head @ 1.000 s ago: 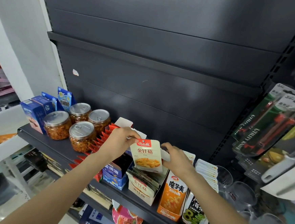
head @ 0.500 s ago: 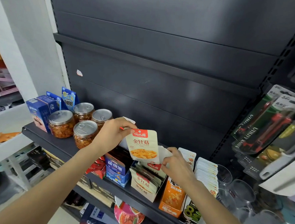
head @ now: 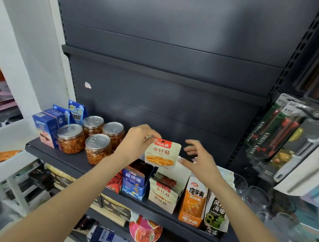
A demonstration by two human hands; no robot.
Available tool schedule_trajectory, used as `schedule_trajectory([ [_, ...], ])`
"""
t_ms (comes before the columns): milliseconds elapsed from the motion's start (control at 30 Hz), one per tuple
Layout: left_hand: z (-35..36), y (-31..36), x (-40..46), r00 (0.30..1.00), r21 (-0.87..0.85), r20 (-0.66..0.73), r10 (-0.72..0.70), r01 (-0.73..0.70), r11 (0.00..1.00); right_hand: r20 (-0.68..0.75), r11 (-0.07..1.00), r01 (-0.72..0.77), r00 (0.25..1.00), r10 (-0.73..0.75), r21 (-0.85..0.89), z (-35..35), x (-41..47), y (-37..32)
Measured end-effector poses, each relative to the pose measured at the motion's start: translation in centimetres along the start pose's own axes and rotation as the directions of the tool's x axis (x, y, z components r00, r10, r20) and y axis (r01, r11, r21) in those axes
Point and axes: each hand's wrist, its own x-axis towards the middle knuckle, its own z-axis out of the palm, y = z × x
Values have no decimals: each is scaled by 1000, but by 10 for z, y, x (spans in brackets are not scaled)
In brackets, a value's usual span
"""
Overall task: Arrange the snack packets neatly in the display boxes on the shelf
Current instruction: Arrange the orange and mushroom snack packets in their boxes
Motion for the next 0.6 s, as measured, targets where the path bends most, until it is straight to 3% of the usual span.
schedule_trajectory([
  [100, 0, 10, 2, 999, -40, 3, 49, -49, 998, -51, 984, 129, 989, -136, -122, -10, -2, -25],
  [200, 0, 19, 5, 999, -126, -34, 36, -40, 991, -94, 964, 149, 980, -173, -221, -13, -5, -40],
  [300, -3, 19, 1, 997, -295, -18, -81, 72, 953, -177, 985, 115, 975, -137, -131, -20, -11, -43],
  [367, -3, 13, -4, 967, -356, 94, -238, 256, 899, -229, 995, 93, 968, -102, -46, -25, -14, -38],
  [400, -2, 10, -7, 920, -376, 180, -349, 392, 839, -244, 997, 81, 967, -76, 12, -27, -15, -35],
  [467, -1, 5, -14, 748, -408, 410, -522, 662, 629, -243, 985, 51, 970, -9, 165, -30, -18, -31],
  [533, 1, 3, -20, 597, -429, 611, -521, 802, 416, -224, 939, 41, 974, 39, 341, -33, -23, -34],
  [600, 5, 0, -23, 543, -488, 711, -448, 839, 242, -196, 904, 49, 980, 39, 425, -34, -29, -37],
])
